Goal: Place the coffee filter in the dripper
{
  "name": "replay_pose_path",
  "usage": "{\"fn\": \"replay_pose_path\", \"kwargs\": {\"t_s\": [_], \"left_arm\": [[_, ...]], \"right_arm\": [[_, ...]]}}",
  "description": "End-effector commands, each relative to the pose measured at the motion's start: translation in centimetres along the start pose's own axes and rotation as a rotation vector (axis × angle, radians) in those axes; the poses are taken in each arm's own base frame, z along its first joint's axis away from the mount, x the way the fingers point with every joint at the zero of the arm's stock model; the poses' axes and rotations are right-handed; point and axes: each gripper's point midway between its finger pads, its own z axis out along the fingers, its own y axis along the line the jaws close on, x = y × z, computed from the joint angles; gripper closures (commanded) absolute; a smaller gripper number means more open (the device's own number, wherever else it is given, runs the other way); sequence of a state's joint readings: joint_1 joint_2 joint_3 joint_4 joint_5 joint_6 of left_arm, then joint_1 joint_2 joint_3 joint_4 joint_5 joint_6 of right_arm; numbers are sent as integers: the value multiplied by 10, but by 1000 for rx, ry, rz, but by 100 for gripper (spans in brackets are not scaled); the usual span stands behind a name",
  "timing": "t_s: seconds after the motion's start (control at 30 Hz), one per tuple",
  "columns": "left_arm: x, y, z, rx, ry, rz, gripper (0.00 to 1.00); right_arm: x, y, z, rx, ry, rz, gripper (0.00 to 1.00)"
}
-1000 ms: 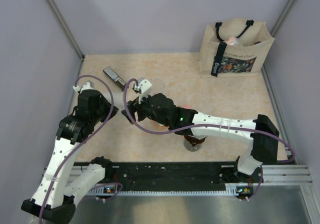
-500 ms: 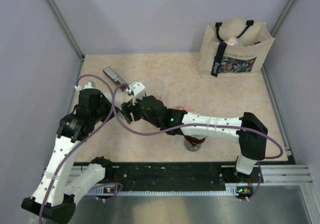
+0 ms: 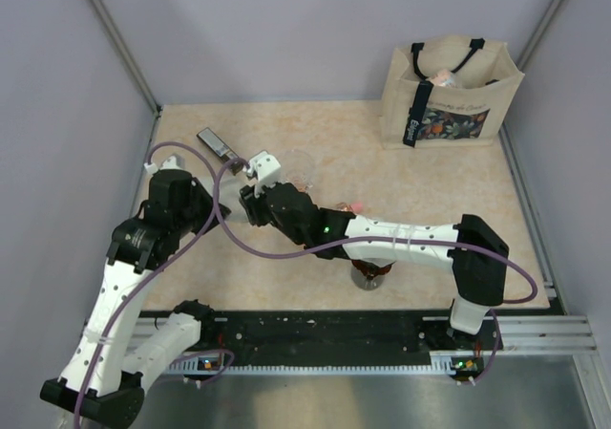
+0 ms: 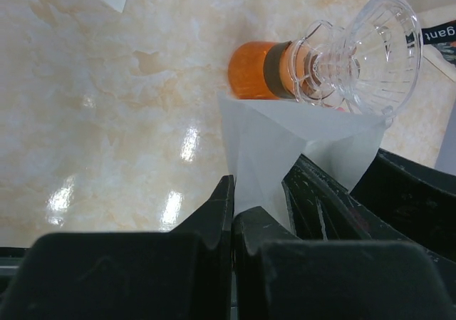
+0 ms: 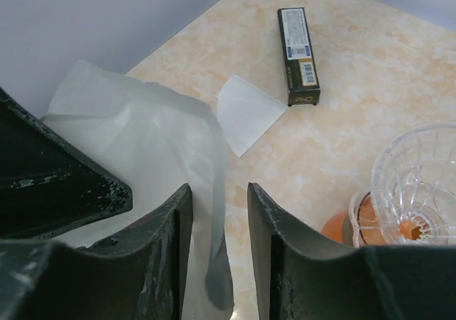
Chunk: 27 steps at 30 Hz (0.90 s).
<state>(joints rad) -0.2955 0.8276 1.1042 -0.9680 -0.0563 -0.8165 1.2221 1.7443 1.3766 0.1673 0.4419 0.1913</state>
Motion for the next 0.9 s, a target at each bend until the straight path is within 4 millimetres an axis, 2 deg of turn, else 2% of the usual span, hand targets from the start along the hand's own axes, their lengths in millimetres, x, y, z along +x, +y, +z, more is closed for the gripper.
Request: {"fn": "replay_pose_path", "kwargs": {"t_s": [0.0, 0.13, 0.33, 0.43, 0.87], "left_arm": [[-12, -10, -14, 35, -35, 22, 100], [-9, -11, -16, 43, -17, 48, 100], [4, 5, -18, -28, 61, 110, 100], [13, 12, -19, -49, 103, 132, 100], [23, 31, -20, -126, 156, 175, 99]], "right_arm": [[-25, 30, -3, -121, -44, 14, 67], [-26, 23, -7, -92, -23, 9, 76], [-27, 6, -14, -23, 5, -47, 86], [-24, 2, -15, -5, 31, -69, 100], [-13, -9, -28, 25, 139, -136, 100]]}}
